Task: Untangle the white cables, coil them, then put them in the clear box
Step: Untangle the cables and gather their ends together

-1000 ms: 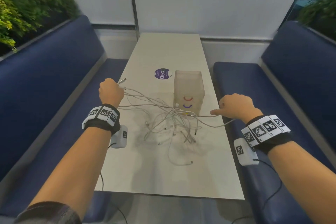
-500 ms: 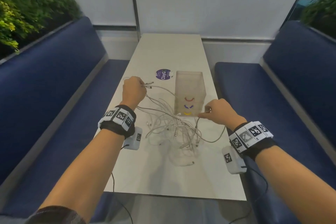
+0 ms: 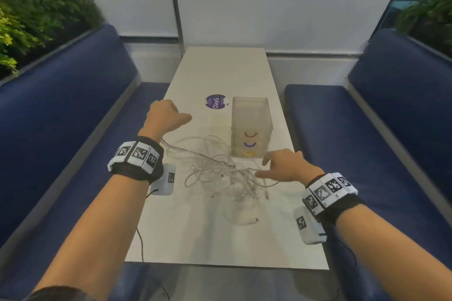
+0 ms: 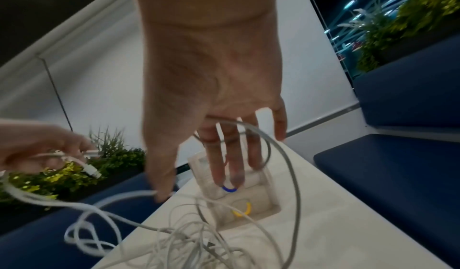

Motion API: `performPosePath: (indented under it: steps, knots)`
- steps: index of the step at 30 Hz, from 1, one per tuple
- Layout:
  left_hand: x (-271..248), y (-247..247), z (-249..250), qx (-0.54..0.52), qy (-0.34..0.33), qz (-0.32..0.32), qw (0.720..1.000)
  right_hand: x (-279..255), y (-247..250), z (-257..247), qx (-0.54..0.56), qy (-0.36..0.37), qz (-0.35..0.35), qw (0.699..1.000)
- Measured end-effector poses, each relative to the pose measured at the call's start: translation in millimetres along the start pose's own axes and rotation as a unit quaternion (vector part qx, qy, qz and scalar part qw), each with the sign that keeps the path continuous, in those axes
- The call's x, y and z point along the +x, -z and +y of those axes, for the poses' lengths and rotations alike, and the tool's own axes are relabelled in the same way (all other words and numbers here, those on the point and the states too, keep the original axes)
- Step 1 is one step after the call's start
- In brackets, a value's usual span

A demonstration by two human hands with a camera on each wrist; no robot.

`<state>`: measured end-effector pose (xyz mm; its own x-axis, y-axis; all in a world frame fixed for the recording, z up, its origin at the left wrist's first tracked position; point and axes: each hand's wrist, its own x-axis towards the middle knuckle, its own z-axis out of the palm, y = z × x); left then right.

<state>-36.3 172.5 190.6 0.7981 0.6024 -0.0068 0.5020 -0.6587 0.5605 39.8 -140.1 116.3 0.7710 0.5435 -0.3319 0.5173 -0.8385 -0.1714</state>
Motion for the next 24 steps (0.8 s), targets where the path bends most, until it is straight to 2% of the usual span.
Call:
performPosePath:
  steps: [2,3,6,8,10,12,14,16,18,21,23,24]
  knots:
    - [-4,13,15,0.001,-0.028,0.014,1.0,-3,2,-10,0.006,-0.006,-0.074,0.997]
    - [-7,20,23,-0.003,-0.044,0.029,0.999,-3,5,-15,0.026,-0.003,-0.073,0.997]
    - [-20,34,49,-0.057,-0.105,0.052,0.991,-8,27,-33,0.136,0.061,0.047,0.988]
    - [-31,40,71,-0.145,-0.144,0.041,0.978,-12,46,-51,0.245,0.129,0.137,0.951]
    - [-48,45,96,-0.278,-0.182,0.004,0.943,-12,64,-71,0.32,0.199,0.175,0.91]
    - [-65,51,118,-0.367,-0.239,-0.017,0.899,-11,79,-95,0.37,0.261,0.156,0.878]
    - [-80,60,135,-0.396,-0.312,-0.014,0.864,-7,89,-115,0.427,0.314,0.136,0.837]
    - [-89,75,145,-0.388,-0.38,0.034,0.839,-6,98,-128,0.475,0.338,0.12,0.804]
    - [-92,94,145,-0.381,-0.42,0.107,0.817,-3,101,-125,0.497,0.3,0.12,0.805]
    - [-88,124,131,-0.429,-0.392,0.228,0.781,6,94,-103,0.493,0.216,0.113,0.835]
    - [-85,137,120,-0.474,-0.376,0.253,0.755,9,95,-97,0.485,0.171,0.101,0.851]
    - [-84,140,116,-0.484,-0.375,0.259,0.746,10,101,-100,0.498,0.158,0.109,0.845]
